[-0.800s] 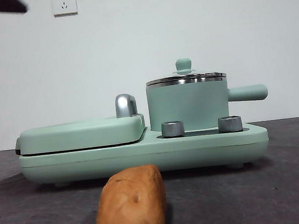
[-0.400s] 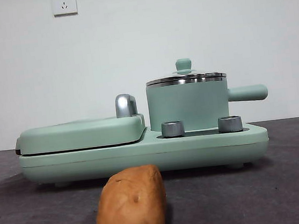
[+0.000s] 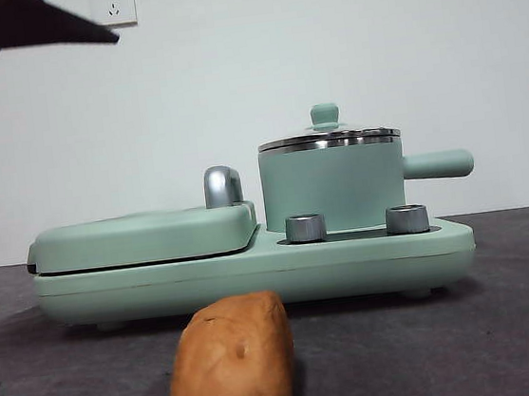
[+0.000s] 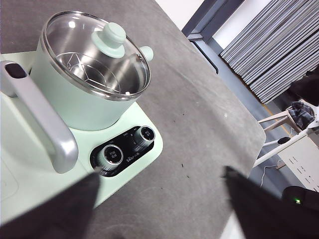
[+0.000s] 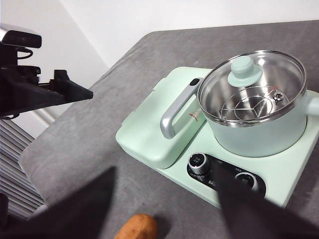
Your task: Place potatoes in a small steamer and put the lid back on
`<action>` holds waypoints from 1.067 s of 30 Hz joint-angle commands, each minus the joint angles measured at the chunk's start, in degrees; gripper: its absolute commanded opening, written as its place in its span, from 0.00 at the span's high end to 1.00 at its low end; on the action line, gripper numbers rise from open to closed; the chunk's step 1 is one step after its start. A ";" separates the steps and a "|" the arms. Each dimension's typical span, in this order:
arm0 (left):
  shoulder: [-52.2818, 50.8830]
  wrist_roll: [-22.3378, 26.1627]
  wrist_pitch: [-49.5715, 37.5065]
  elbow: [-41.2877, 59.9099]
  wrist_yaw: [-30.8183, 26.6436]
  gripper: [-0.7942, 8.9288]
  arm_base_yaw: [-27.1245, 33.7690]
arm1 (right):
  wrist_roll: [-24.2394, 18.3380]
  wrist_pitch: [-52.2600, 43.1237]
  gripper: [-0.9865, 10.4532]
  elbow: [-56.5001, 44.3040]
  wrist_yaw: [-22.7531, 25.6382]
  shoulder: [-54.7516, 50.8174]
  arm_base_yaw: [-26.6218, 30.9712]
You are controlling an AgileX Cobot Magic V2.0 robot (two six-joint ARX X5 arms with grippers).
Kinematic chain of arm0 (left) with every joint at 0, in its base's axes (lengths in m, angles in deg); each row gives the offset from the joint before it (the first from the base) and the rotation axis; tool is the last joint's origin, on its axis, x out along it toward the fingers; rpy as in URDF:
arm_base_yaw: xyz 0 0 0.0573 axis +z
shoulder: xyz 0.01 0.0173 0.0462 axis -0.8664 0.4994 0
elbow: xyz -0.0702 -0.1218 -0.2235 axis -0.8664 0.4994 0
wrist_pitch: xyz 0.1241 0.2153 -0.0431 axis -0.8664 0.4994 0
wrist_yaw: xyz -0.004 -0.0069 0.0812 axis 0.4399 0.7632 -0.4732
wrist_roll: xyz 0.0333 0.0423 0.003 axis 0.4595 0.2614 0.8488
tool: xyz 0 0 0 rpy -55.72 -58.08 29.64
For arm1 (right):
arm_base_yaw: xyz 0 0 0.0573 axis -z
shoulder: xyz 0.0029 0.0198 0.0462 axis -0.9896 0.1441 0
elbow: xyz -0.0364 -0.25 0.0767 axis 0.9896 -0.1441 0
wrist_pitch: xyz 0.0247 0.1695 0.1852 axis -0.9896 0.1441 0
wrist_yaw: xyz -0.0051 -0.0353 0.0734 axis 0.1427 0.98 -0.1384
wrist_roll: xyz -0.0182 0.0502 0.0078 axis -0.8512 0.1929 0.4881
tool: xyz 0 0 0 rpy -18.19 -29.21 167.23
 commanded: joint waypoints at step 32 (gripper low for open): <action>43.67 9.79 6.95 -45.86 -35.08 0.40 -18.75 | 0.83 0.96 0.48 1.09 2.58 0.33 -0.04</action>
